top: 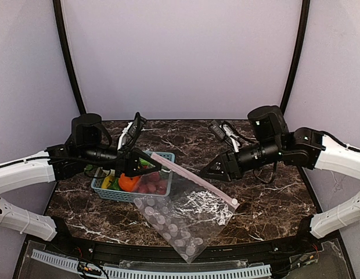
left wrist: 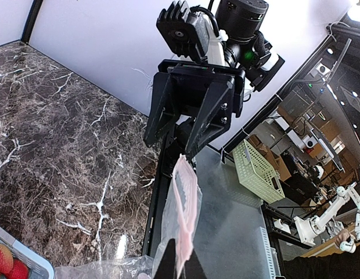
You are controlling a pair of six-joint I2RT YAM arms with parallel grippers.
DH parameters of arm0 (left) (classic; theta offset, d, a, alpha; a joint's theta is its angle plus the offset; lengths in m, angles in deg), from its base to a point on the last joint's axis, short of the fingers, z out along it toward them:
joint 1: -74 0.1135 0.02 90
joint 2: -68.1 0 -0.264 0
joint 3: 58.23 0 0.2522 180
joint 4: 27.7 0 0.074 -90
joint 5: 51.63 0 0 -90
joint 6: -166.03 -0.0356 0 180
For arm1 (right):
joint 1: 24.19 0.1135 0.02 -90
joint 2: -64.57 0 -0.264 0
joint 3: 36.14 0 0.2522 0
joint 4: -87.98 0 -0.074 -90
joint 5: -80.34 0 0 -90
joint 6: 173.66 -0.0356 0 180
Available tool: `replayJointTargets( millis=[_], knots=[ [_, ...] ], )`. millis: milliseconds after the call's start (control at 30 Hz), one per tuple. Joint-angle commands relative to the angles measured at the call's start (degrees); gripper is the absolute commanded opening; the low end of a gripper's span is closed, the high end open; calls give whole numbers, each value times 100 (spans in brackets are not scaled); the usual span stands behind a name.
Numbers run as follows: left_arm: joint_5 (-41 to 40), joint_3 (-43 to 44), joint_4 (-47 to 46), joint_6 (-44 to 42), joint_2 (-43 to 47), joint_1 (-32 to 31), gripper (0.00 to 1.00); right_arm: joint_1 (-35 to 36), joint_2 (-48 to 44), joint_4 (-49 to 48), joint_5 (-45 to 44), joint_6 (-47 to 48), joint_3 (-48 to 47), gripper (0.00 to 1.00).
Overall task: Place the food in the zip-top bag and seal the zipper
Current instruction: Pass from the left arm to the right
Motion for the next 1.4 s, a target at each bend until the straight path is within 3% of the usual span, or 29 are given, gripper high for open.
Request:
replayJointTargets(
  millis=[0, 867, 1067, 1167, 1267, 1333, 1367],
  knots=[
    [12, 135, -14, -38, 99, -30, 1, -62, -51, -227, -18, -75, 87, 41],
    [-49, 91, 70, -65, 167, -30, 1, -54, 399, -422, 756, 21, 296, 29],
    [-62, 86, 76, -73, 159, -30, 1, 8, 503, -480, 868, 35, 230, 20],
    [-88, 95, 91, -73, 146, -30, 1, 26, 497, -572, 848, -12, 235, 0],
    [-194, 145, 237, -122, 154, -30, 1, 33, 367, -547, 645, -80, 211, 0],
    [-413, 222, 457, -244, 204, -28, 8, 27, 180, -321, 268, -112, 165, 0],
    [-610, 287, 594, -295, 255, -29, 24, 10, 109, -125, 45, -115, 119, 0]
  ],
)
